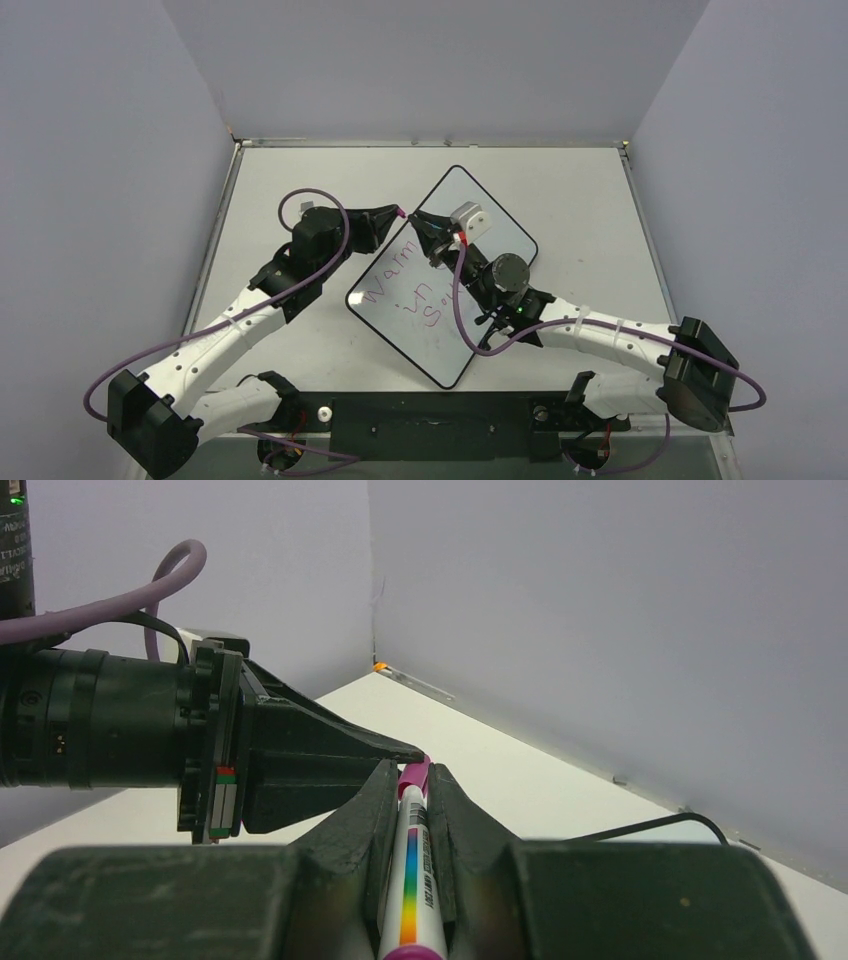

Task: Write a sentence on the whiteboard
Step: Insert the whiteboard marker without the cap into the pen cap.

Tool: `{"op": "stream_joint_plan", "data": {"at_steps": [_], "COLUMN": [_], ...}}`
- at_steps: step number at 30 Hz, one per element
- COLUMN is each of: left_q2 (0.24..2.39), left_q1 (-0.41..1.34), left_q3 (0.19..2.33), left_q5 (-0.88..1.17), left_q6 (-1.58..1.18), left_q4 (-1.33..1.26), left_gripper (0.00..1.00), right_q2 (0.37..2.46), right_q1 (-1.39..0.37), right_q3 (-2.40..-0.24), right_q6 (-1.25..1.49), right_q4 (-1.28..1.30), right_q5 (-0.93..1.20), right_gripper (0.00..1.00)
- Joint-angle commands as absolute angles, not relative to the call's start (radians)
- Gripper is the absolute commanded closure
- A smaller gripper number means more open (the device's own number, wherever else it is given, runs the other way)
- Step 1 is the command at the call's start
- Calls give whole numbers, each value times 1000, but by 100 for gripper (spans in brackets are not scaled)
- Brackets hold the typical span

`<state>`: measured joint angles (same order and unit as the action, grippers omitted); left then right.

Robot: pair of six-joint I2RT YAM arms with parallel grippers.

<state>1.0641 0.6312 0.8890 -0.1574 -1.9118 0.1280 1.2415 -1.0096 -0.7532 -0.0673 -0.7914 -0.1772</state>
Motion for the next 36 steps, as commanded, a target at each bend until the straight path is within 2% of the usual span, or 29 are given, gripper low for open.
{"op": "stream_joint_plan", "data": {"at_steps": [1,16,25,36], "left_q2": [1047,1053,1032,1016], "left_q1": [636,636,636,637], "left_q3": [896,911,907,896], "left_q5": [-135,-142,-142,-76], "left_q6": [-1931,-1984,-1999,-2017], "left_q4": [65,97,117,50], "left_gripper": [100,100,100,100], "right_q2": [1260,1309,1358,1425], "right_q1": [-1019,-1034,-1043,-1047], "right_q3": [-798,-814,-854,-918], "right_q6": [-70,-83,-188,-252], "right_q4": [-793,-768,-736,-704], "right_q5": [-185,-200,-239,-243], "right_gripper": [100,100,100,100]}}
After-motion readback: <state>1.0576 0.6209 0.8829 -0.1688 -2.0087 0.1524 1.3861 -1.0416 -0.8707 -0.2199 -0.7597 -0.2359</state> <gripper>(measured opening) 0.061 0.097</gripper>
